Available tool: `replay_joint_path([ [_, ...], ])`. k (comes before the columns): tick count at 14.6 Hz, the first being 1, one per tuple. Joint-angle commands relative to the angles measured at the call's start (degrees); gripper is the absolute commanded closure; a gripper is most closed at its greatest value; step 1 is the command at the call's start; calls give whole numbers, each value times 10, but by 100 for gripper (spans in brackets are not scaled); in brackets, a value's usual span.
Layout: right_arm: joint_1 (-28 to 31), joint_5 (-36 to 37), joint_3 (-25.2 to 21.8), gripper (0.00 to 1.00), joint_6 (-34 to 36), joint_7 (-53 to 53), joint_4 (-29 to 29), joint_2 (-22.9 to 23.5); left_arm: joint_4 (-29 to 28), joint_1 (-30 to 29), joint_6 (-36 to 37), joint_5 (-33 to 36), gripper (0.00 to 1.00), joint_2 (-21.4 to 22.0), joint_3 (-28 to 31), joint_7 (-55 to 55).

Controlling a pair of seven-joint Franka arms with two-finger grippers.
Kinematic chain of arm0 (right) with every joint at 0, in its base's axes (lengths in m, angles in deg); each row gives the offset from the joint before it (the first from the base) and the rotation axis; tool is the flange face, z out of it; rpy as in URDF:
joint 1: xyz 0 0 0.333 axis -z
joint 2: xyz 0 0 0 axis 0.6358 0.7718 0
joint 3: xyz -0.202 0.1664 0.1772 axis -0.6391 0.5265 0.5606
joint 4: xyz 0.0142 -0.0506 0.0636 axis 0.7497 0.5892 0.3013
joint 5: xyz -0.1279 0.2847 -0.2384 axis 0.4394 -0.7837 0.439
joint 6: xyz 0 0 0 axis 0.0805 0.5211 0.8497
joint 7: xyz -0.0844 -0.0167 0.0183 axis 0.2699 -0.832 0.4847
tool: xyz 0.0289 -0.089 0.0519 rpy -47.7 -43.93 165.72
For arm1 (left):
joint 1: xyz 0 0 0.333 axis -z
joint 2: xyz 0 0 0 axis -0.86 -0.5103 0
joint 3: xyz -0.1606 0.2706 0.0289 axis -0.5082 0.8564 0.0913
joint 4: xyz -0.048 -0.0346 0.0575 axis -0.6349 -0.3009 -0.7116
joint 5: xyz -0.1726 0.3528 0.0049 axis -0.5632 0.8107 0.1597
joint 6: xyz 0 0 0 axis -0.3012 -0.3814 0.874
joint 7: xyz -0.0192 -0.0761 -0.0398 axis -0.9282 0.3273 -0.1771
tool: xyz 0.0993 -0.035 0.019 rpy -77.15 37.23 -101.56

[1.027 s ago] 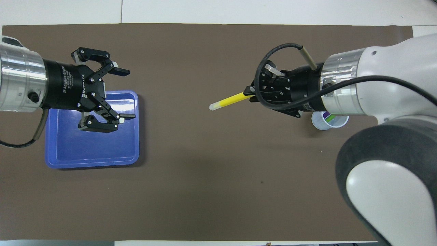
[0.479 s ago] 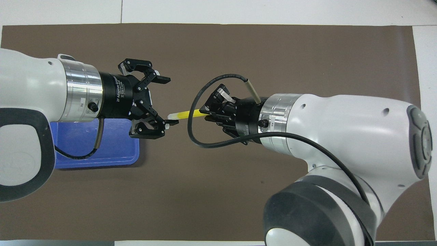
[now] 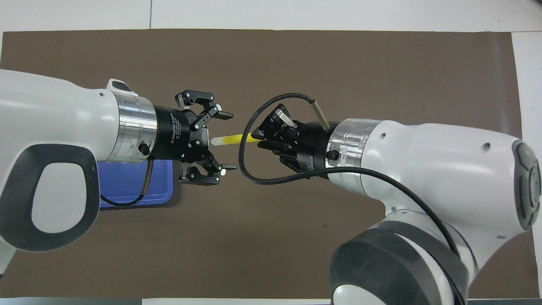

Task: Right arm passes pens to left for tray arrangement
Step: 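Close the left gripper on the yellow pen's free end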

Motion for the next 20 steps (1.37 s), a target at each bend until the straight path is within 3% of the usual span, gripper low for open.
replay_joint_path([
  [1, 0, -13, 1, 100, -10, -6, 19, -14, -32, 7, -37, -12, 0, 18, 6, 5],
  [6, 1, -13, 1, 100, -11, -8, 19, -14, -39, 30, -44, -12, 9, 21, 6, 16],
  [12, 2, -13, 1, 100, -12, -10, 20, -14, -39, 27, -44, -12, 29, 23, 6, 12],
  [18, 5, -13, 1, 100, -12, -19, 20, -14, -39, 26, -43, -12, 71, 23, 6, 14],
  [20, 6, -13, 1, 100, -11, -21, 20, -14, -39, 26, -43, -12, 100, 23, 6, 13],
])
